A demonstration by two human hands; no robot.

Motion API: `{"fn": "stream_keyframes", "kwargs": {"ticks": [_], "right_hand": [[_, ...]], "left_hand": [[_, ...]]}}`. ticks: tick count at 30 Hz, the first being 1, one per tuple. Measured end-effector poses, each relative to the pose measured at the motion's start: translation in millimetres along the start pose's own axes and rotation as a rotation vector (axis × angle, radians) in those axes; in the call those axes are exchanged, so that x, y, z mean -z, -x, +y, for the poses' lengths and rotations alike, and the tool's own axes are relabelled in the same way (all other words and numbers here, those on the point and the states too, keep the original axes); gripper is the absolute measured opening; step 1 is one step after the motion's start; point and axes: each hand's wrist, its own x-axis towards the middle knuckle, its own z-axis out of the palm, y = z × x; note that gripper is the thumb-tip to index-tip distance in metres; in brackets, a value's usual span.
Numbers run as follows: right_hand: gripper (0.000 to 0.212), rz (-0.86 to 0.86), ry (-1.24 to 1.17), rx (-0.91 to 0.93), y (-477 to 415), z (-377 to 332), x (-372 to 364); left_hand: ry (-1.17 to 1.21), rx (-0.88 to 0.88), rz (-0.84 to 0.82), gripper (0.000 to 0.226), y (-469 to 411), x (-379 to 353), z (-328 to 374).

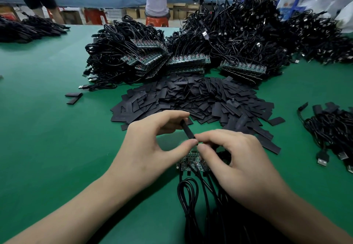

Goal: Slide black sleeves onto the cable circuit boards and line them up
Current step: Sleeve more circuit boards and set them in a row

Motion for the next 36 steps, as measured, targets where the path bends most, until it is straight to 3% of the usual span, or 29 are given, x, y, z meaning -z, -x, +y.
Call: {"fn": "stream_keyframes", "kwargs": {"ticks": [7,16,20,22,24,26,29,31,36], "right_hand": [[0.025,-0.067,-0.036,0.028,2.2,-0.8,1.6],[0.025,0.014,0.01,0.043,-1.0,1.3,5.4],[0.021,0.127,-0.023,-0.046,-9.0,4.6,20.8],[0.013,0.195,-0.04,-0.13,-17.3,10.7,39.5],[0.007,0.251,0.062,-0.204,-27.0,24.4,63.8],[0.015,0.272,0.228,-0.301,-35.9,43.1,88.1],[0.047,0.125,0.561,-0.51,-40.2,75.2,113.5],[0.059,-0.013,0.803,-0.552,-34.2,87.6,116.8],[0.056,-0.28,0.84,-0.53,-13.9,99.5,97.5]], "left_hand": [[0.042,0.023,0.07,0.037,-1.7,1.0,2.1],[0.071,0.035,0.074,0.038,-1.6,0.7,1.3],[-0.028,0.054,-0.019,0.05,-2.5,2.4,-0.5],[-0.171,0.036,-0.107,0.041,-2.5,5.3,-1.6],[-0.298,0.001,-0.209,0.039,-2.3,9.0,-2.1],[-0.373,-0.018,-0.292,0.045,-1.9,11.0,-1.9],[-0.352,0.003,-0.349,0.05,-1.6,11.9,-2.4],[-0.28,0.031,-0.357,0.042,-2.0,11.5,-1.8],[-0.106,0.099,-0.334,0.018,-3.0,11.0,2.7]]}}
